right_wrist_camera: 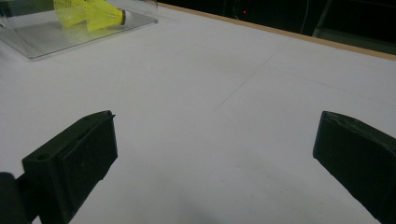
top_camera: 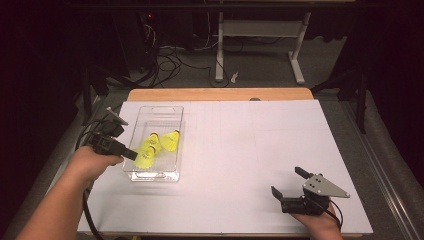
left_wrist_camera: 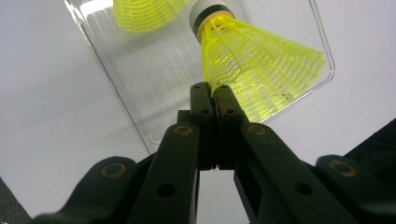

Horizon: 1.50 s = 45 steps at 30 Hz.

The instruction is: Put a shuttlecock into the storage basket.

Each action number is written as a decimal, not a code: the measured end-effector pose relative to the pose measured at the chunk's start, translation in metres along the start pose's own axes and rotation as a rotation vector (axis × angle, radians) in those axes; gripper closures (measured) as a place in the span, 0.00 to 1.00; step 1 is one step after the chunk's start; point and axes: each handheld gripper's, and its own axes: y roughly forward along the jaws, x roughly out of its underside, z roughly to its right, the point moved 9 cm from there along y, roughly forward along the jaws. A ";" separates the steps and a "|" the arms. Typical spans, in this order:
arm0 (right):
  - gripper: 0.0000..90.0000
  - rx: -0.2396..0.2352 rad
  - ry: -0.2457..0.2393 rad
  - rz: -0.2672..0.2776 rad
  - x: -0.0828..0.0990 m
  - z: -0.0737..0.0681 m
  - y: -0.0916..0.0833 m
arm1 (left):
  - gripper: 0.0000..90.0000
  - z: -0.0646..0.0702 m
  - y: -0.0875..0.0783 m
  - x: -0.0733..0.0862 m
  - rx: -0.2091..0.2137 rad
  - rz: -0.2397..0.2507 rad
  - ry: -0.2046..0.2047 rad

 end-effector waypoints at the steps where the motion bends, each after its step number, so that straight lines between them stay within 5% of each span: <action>1: 0.00 0.000 0.000 0.000 0.000 0.000 0.000 | 0.99 -0.001 0.000 0.001 -0.002 -0.002 -0.003; 15: 0.01 -0.002 -0.004 -0.007 0.001 -0.002 0.001 | 0.99 -0.003 -0.001 -0.003 -0.003 0.009 -0.010; 45: 0.01 -0.002 -0.005 -0.010 0.002 -0.001 0.002 | 0.98 -0.019 0.035 0.000 -0.054 -0.027 -0.055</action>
